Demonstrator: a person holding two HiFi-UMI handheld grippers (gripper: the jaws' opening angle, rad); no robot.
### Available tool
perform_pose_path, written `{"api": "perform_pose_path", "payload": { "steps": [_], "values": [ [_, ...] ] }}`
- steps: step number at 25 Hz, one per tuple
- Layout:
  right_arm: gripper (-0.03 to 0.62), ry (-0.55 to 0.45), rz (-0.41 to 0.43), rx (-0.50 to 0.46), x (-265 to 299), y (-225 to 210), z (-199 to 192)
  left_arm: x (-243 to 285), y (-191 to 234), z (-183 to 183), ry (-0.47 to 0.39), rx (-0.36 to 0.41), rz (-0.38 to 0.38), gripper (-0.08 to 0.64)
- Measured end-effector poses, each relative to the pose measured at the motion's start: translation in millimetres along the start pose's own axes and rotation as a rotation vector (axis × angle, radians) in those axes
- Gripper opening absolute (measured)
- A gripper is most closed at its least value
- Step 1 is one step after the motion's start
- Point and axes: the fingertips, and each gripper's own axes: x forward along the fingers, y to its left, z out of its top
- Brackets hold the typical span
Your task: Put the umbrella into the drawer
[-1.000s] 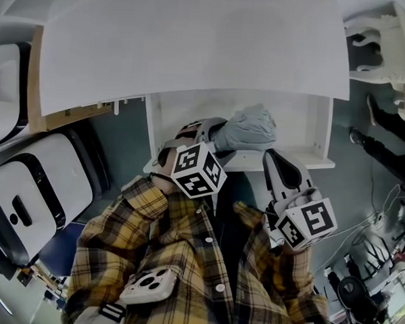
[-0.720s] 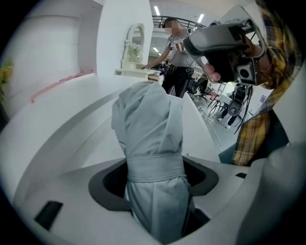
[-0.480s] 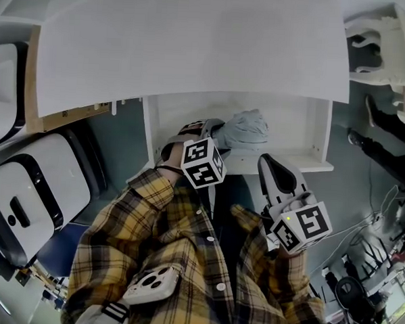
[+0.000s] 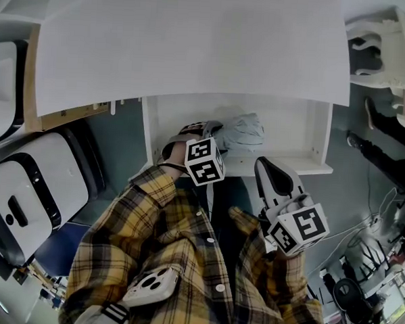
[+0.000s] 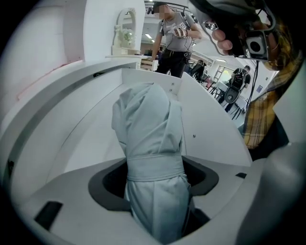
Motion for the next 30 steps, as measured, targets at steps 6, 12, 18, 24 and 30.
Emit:
{"api": "perform_pose_path", "payload": {
  "steps": [6,12,18,24,30],
  "values": [
    [0.017,0.015,0.008,-0.005,2.2,1.6,-1.9,6.0,2.6,-3.4,0.021,0.009,-0.007,0.317],
    [0.017,0.013,0.005,0.0,3.7,1.7,-1.7,7.9,2.9,-6.2,0.013,0.0,-0.004,0.318],
    [0.017,0.011,0.005,0.002,5.2,2.4,-0.1,6.3,2.9,-4.9,0.003,0.007,-0.004,0.318],
    [0.017,0.011,0.013,-0.003,10.0,6.6,-0.7,5.2,5.1,-6.2,-0.005,0.006,0.018,0.324],
    [0.017,0.019,0.025,-0.007,16.2,10.5,-1.0,-2.1,6.2,-3.2,-0.007,0.012,0.033,0.328]
  ]
}}
